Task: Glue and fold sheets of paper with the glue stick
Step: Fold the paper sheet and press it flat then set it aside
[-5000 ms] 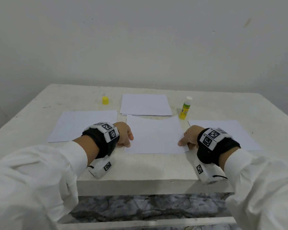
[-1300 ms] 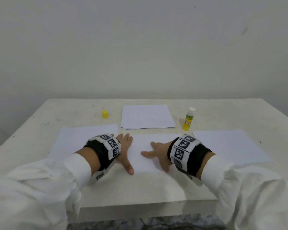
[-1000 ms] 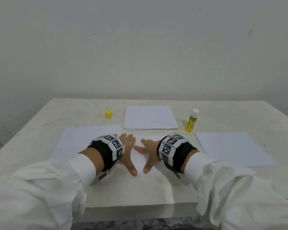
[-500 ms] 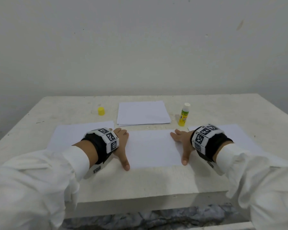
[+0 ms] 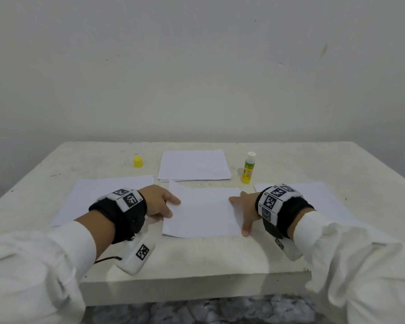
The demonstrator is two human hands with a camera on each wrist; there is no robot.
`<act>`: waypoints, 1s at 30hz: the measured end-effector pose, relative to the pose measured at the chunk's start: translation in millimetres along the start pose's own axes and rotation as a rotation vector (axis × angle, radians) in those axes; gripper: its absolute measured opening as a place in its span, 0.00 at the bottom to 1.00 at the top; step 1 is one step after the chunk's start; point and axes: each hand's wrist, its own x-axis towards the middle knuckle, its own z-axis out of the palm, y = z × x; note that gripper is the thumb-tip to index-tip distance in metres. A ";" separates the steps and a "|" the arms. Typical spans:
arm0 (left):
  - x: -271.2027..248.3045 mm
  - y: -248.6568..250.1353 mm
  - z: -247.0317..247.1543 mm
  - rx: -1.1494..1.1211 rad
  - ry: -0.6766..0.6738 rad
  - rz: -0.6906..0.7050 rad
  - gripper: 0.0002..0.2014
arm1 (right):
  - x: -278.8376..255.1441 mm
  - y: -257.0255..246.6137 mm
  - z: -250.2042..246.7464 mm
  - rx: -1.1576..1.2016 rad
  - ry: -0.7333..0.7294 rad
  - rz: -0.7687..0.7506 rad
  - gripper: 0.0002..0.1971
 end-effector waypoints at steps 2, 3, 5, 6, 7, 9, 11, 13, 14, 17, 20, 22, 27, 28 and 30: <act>-3.7 -3.0 -0.7 -0.009 0.064 0.045 0.18 | -3.1 3.3 1.3 0.121 0.052 0.016 0.43; -3.4 -5.3 -2.0 -0.041 0.101 0.060 0.17 | -2.4 5.3 2.5 0.216 0.089 0.018 0.39; -2.0 -8.8 -6.9 -0.124 0.160 0.081 0.15 | 0.7 6.6 3.8 0.405 0.171 0.006 0.29; -1.0 -10.0 -10.0 -0.165 0.180 0.082 0.15 | 2.8 5.9 3.0 0.497 0.204 0.004 0.26; 1.9 -11.6 -13.4 -0.204 0.198 0.075 0.15 | 4.4 3.5 0.3 0.580 0.236 0.008 0.23; 10.2 -12.7 -21.1 -0.276 0.228 0.050 0.15 | 10.7 -1.4 -8.8 0.660 0.278 0.024 0.22; 22.7 -11.8 -29.1 -0.296 0.263 0.031 0.15 | 18.7 -7.2 -22.1 0.654 0.295 0.048 0.22; 38.1 -7.8 -38.2 -0.276 0.300 0.017 0.16 | 30.4 -12.4 -36.8 0.649 0.330 0.084 0.22; 46.3 -4.3 -42.9 -0.246 0.310 0.017 0.17 | 38.1 -15.0 -44.6 0.649 0.353 0.097 0.22; 72.6 8.1 -56.9 -0.038 0.280 0.006 0.20 | 61.3 -23.7 -69.6 0.555 0.335 0.141 0.24; 101.1 17.1 -67.1 0.130 0.193 -0.032 0.26 | 88.5 -28.9 -88.8 0.467 0.279 0.199 0.33; 115.5 20.3 -68.4 0.265 0.114 -0.068 0.31 | 109.7 -28.6 -94.5 0.368 0.217 0.216 0.43; 135.1 13.0 -58.5 0.572 0.024 -0.133 0.59 | 158.8 -15.6 -91.0 0.301 0.042 0.311 0.48; 136.5 11.6 -56.1 0.591 0.027 -0.118 0.62 | 166.6 -14.7 -87.5 0.286 0.020 0.327 0.54; 136.0 13.4 -53.0 0.593 0.037 -0.097 0.62 | 206.2 -5.1 -72.2 0.292 0.063 0.349 0.62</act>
